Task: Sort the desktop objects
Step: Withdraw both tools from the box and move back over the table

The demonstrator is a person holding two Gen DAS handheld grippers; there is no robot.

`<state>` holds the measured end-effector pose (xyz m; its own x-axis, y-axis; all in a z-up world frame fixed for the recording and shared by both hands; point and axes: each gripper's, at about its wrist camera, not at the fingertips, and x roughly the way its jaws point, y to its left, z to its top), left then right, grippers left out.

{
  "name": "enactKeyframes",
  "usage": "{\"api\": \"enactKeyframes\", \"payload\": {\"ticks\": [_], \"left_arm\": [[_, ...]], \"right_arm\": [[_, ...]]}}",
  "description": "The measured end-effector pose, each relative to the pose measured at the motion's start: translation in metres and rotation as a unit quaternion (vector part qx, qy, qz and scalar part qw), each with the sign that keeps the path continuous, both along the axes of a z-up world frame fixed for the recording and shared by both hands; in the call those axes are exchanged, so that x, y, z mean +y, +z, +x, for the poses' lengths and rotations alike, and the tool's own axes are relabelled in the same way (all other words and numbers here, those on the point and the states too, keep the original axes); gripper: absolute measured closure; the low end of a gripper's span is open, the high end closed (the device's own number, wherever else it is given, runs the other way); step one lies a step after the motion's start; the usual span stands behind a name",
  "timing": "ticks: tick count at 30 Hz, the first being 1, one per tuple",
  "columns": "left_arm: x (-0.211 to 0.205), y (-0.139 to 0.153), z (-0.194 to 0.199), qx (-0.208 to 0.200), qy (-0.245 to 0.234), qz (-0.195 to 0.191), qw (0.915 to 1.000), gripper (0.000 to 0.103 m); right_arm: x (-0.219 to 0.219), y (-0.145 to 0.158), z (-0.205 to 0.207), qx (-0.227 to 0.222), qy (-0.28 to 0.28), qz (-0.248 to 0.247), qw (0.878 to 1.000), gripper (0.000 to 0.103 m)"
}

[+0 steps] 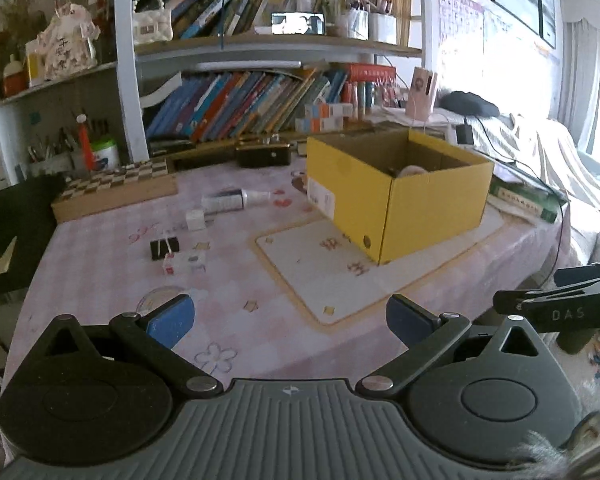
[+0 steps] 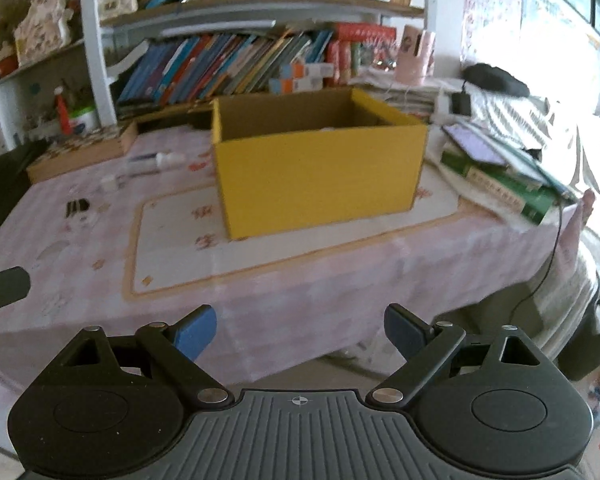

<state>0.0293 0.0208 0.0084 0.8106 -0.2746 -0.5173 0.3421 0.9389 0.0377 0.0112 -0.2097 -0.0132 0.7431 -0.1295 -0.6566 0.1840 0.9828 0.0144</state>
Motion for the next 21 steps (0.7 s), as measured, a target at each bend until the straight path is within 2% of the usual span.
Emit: {"api": "enactKeyframes", "payload": {"ticks": [10,21], "left_arm": [[0.024,-0.01,-0.002,0.026,-0.002,0.002,0.9997,0.0],[0.04,-0.014,-0.003,0.035,0.01,0.003,0.9993,0.0]], "right_arm": [[0.038,-0.016,-0.004,0.048,0.042,0.016,0.998,0.01],[0.083,-0.018,-0.006,0.067,0.121,-0.012,0.99,0.01]]}}
